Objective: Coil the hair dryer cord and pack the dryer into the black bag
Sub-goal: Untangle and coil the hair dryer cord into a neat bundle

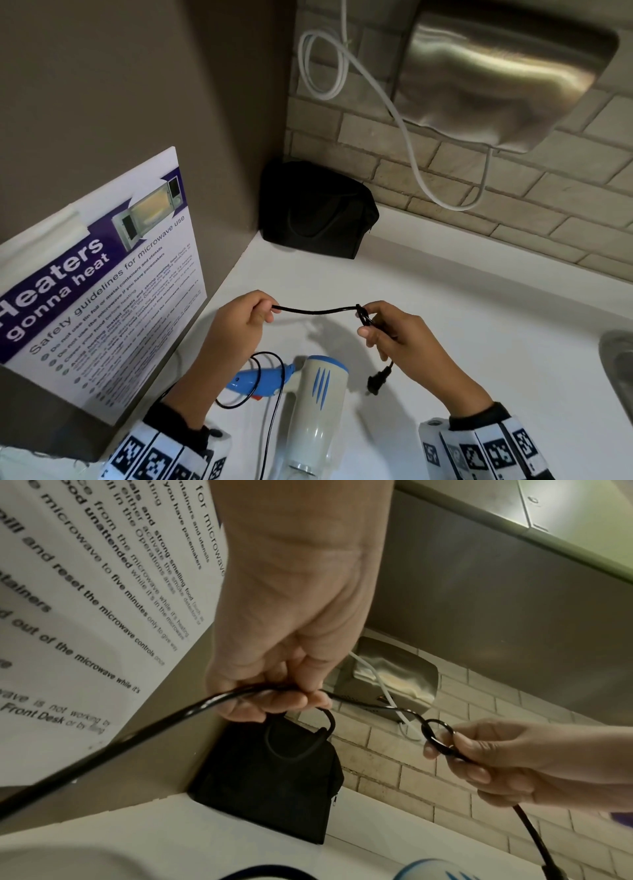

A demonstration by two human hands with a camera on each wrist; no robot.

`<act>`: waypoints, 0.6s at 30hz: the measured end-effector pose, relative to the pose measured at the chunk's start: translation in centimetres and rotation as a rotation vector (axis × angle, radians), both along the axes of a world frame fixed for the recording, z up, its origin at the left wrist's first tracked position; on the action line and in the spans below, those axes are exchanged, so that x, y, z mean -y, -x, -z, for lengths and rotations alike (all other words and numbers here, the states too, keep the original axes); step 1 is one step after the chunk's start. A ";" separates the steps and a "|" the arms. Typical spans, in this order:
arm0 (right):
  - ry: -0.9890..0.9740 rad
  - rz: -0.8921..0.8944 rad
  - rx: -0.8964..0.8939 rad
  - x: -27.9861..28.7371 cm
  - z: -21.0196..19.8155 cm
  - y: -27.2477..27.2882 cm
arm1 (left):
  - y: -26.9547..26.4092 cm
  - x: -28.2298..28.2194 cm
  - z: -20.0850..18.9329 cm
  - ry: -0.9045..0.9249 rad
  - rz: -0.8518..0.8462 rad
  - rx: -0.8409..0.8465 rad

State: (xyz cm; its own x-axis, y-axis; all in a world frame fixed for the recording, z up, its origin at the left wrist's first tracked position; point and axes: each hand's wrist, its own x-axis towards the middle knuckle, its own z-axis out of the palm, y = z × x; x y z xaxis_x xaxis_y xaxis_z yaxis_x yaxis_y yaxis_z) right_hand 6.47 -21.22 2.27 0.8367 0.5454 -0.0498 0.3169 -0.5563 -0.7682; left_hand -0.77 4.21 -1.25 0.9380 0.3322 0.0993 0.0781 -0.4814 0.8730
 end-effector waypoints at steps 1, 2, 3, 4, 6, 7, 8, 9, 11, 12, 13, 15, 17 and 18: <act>-0.010 0.005 0.007 -0.2 -0.1 0.0 | 0.0 0.1 0.0 -0.007 0.024 -0.002; -0.023 0.011 0.011 -0.3 -0.2 0.1 | -0.1 0.2 0.1 -0.005 0.048 0.001; -0.040 0.018 0.013 -0.5 -0.3 0.1 | -0.2 0.3 0.1 -0.010 0.074 -0.001; -0.056 0.029 0.013 -0.7 -0.4 0.2 | -0.3 0.5 0.1 -0.021 0.103 -0.003; -0.062 0.050 0.028 -1.0 -0.5 0.1 | -0.4 1.3 -0.2 -0.047 0.165 -0.029; -0.054 0.053 0.040 -1.2 -0.5 0.1 | -0.4 1.8 -0.5 -0.043 0.196 -0.039; -0.043 0.049 0.049 -1.4 -0.6 0.2 | -0.5 2.4 -0.9 -0.027 0.226 -0.035; -0.033 0.037 0.055 -1.7 -0.7 0.2 | -0.5 3.0 -1.3 -0.001 0.257 -0.023; -0.006 0.004 0.056 -2.2 -0.8 0.4 | -0.7 4.2 -1.9 0.054 0.322 -0.002; 0.000 -0.008 0.051 -2.4 -0.8 0.6 | -0.8 4.7 -2.1 0.075 0.345 0.001; -0.001 -0.017 0.044 -2.5 -0.8 0.7 | -0.9 4.9 -2.4 0.093 0.354 0.001; -0.008 -0.025 0.033 -2.5 -0.9 0.9 | -1.1 5.0 -2.6 0.128 0.339 0.010; -0.017 -0.025 0.034 -2.4 -1.1 1.1 | -1.1 4.7 -2.5 0.153 0.321 0.022; -0.029 -0.018 0.028 -2.3 -1.2 1.1 | -1.1 4.5 -2.5 0.169 0.315 0.027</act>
State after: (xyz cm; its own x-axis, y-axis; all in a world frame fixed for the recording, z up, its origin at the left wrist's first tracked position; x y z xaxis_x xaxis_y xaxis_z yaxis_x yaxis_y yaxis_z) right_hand 5.33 -18.94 3.47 0.8276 0.5613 -0.0105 0.3484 -0.5282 -0.7744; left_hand 0.33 -0.28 1.23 0.9948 0.0407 0.0939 -0.0755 -0.3266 0.9421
